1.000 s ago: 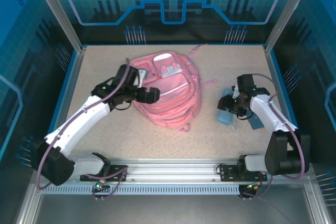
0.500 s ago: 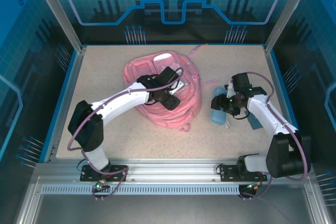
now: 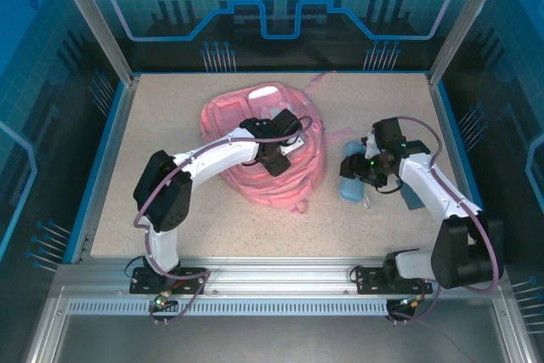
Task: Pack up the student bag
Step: Open the student bag at the top-center of the table, then place the pencil pouch in the student bag.
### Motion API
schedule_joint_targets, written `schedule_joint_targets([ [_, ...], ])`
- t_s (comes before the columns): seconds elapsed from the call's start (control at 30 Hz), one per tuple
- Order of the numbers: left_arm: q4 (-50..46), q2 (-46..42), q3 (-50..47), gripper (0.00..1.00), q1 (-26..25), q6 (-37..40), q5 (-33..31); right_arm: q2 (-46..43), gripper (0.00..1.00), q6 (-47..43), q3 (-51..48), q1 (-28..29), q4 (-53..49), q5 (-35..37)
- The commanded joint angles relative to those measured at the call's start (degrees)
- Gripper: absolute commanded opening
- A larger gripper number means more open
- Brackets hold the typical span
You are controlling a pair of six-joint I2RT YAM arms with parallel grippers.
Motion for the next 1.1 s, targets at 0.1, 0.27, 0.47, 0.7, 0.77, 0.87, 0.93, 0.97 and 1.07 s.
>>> schedule_joint_targets([
  [0.1,0.3,-2.5,2.1,0.19,0.2,0.4,-2.9,-2.4,0.62,0.8,2.3,1.0,-1.5,-1.7],
  [0.27,4.7,-9.2,1.3,0.00,0.2,-3.2,-4.6,-5.9,0.61,1.1,3.5,1.6,-1.8,-3.1],
  [0.47,9.2,-15.9,2.4,0.00,0.2,-9.4,-4.0,-8.2,0.62,2.1,6.1,3.4,-0.6,-10.3],
  [0.7,11.6,-18.8,7.4,0.00,0.2,-16.2,-1.2,-6.0,0.63,11.3,8.4,11.0,8.2,-16.6],
  [0.77,11.2,-18.4,9.9,0.00,0.2,-17.8,-0.4,-4.3,0.63,15.5,8.8,13.3,11.7,-16.5],
  [0.87,10.3,-17.4,13.5,0.00,0.1,-19.6,0.8,-0.9,0.63,21.3,9.3,16.4,15.8,-15.3],
  [0.93,10.0,-16.8,15.0,0.00,0.2,-20.7,0.9,1.3,0.63,24.0,10.0,18.0,17.3,-14.3],
  [0.97,9.7,-16.5,15.6,0.00,0.2,-21.2,0.8,2.5,0.63,25.3,10.3,18.7,18.3,-13.6],
  [1.07,10.2,-16.3,16.4,0.00,0.1,-22.5,1.0,5.8,0.62,28.1,11.7,20.5,20.6,-11.0],
])
